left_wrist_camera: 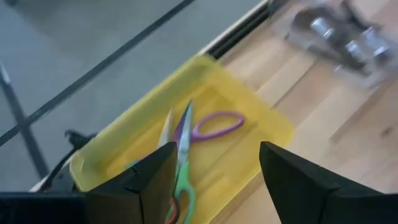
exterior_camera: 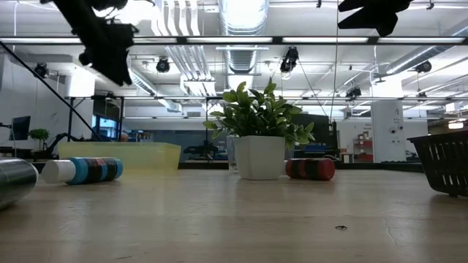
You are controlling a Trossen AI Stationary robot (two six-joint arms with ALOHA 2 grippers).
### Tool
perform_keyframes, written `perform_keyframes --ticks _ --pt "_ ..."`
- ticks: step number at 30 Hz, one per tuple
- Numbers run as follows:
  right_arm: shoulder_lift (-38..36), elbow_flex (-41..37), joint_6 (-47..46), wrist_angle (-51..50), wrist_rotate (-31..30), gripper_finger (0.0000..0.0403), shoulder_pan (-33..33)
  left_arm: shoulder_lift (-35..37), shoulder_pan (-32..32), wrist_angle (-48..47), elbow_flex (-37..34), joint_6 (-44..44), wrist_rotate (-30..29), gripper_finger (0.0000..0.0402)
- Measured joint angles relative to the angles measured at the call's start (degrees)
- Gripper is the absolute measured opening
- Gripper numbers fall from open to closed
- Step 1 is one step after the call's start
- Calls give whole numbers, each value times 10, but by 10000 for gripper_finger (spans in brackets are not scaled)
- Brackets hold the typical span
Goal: Pick & Place Paint Supplies
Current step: Put the brown paint bottle into the black bin
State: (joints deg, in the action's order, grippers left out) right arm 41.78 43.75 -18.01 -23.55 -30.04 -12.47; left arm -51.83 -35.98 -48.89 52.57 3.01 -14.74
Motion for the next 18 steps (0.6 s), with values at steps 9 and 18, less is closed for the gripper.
perform_keyframes --ticks 9,18 --pt "0 0 4 0 0 244 0 -34 82 -17 68 -13 88 235" --pt "0 0 13 0 0 244 0 -193 277 -148 94 -73 108 179"
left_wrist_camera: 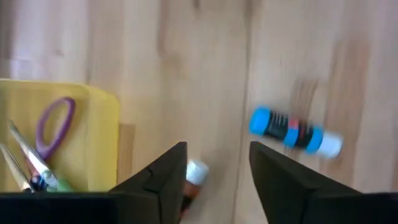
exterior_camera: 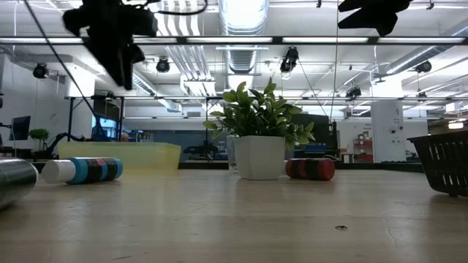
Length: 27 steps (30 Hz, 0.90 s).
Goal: Pick & Place Paint Supplies
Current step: Put the brown paint bottle into the black bin
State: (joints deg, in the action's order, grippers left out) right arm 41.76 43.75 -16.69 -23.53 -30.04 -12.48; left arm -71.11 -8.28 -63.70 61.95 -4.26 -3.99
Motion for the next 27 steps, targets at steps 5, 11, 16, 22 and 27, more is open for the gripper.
perform_keyframes --ticks 5,11,16,22,27 --pt "0 0 -8 0 3 244 0 -54 34 -62 -4 -1 -24 141" --pt "0 0 -4 1 15 244 0 -66 20 -112 -21 0 -38 124" --pt "0 0 0 0 22 244 0 -62 18 -111 -70 -55 -37 125" --pt "-2 0 1 0 25 244 0 -66 18 -106 -109 -140 -69 165" --pt "-1 0 0 0 31 244 0 -66 10 -63 -136 -172 -80 210"
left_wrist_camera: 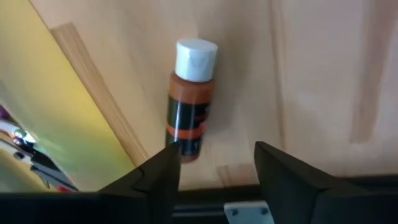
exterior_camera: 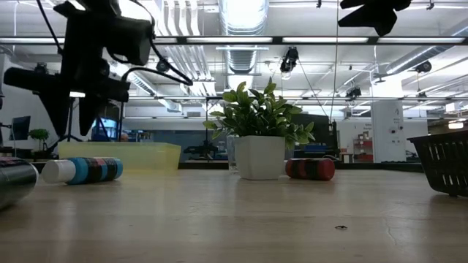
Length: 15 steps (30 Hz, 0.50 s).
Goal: Pick & Place Paint Supplies
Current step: Put the brown paint bottle into the black bin
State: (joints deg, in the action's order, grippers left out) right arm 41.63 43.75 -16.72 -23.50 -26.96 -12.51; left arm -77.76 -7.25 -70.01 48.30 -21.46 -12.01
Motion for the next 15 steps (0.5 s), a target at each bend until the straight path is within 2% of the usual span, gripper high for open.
perform_keyframes --ticks 6,15 --pt "0 0 -11 0 0 244 0 0 -27 55 -46 -2 -5 245" --pt "1 0 -28 -2 0 244 0 0 -82 143 -108 -1 -11 247"
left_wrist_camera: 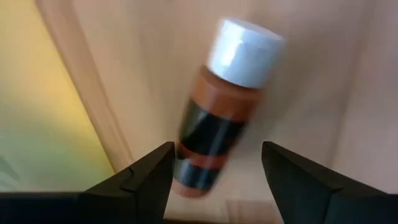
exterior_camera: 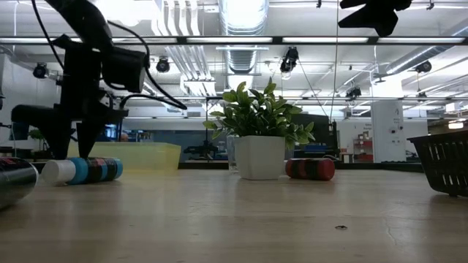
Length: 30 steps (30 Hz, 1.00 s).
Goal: Pick & Place Paint Supplies
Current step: Put the brown paint bottle into the black bin
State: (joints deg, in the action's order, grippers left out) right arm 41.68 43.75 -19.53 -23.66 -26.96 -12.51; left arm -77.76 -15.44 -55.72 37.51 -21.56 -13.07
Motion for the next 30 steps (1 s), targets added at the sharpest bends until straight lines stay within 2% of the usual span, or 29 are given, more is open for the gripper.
perform_keyframes --ticks 8,10,16,18,24,30 --pt "0 0 -6 0 0 244 0 0 -35 72 -38 -11 2 236" --pt "0 0 -9 0 0 244 0 0 -35 76 -44 -11 6 215" --pt "0 0 -14 0 -1 244 0 1 -35 74 -46 -14 13 118" --pt "0 0 -15 0 -1 244 0 1 -35 73 -42 -13 14 101" --pt "0 0 -9 33 4 244 0 0 -34 75 5 -9 34 104" --pt "1 0 16 121 35 244 0 0 -11 51 107 2 52 124"
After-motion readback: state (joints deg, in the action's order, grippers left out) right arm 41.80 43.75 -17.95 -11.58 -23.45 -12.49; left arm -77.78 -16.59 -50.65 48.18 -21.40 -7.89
